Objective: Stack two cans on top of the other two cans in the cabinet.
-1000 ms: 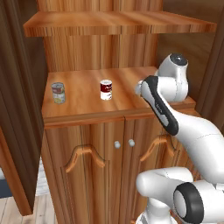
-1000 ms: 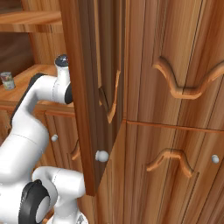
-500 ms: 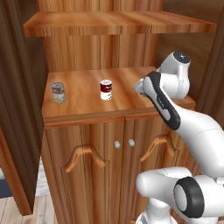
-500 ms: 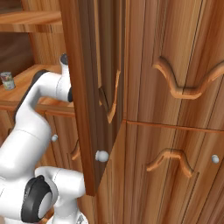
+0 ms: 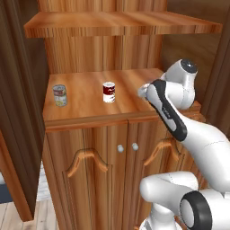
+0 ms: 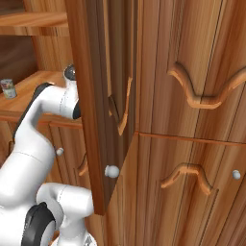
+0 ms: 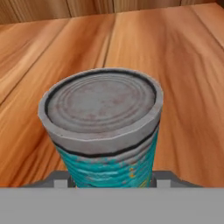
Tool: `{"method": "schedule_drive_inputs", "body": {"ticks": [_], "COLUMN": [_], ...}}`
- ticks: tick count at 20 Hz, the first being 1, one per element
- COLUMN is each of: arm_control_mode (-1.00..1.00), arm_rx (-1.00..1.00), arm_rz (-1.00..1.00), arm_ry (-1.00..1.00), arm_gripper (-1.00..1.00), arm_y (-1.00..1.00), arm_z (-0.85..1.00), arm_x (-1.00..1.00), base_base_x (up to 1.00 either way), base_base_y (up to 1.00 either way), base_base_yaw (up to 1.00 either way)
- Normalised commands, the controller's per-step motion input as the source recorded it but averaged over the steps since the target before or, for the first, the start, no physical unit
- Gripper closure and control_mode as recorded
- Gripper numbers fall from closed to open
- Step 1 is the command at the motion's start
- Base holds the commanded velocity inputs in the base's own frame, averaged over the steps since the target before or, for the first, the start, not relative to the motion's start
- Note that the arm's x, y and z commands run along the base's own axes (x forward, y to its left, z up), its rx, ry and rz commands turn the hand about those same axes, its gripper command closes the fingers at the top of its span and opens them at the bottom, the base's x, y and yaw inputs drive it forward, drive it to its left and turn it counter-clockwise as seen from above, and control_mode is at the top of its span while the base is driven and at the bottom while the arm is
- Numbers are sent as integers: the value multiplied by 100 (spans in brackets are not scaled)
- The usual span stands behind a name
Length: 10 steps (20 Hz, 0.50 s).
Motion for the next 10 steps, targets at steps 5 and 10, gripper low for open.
{"method": "schedule_drive_inputs", "body": {"ticks": [5, 10], "arm_control_mode": [-100, -100], "arm_rx": [0, -1], "arm_rz": [1, -3], "arm_ry": [-15, 0], "arm_gripper": [100, 100], "arm_y": [8, 23], "arm_z": [-6, 31], "arm_x": [-12, -38], "base_base_x": [0, 0], "base_base_y": [0, 0], "base_base_yaw": [0, 0]}}
